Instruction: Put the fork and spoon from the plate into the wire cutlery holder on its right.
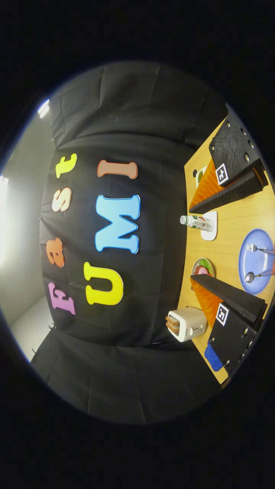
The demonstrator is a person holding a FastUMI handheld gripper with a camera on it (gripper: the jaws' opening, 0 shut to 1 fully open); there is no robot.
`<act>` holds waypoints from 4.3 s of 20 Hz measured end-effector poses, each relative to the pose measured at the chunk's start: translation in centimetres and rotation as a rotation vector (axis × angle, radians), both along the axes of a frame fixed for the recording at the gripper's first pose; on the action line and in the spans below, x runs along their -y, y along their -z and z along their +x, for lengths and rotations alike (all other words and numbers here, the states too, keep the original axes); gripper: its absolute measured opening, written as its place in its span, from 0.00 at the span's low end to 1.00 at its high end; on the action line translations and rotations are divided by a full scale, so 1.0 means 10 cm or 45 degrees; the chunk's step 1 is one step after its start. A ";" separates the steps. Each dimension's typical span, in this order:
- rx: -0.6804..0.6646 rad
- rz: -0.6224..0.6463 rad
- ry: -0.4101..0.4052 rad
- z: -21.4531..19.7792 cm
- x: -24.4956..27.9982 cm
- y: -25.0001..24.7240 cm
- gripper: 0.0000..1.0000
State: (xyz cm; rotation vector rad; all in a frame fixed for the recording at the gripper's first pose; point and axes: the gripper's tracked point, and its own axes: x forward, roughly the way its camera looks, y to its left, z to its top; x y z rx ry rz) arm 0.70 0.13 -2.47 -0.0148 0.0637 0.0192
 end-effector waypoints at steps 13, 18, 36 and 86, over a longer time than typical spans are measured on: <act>-0.204 -0.015 -0.039 0.07 -0.03 0.59 0.97; -0.352 -0.030 -0.064 0.06 -0.06 1.00 0.97; -1.050 -0.144 -0.149 -0.28 -0.14 2.72 0.84; -1.716 -1.045 -0.424 -0.42 2.21 1.60 0.06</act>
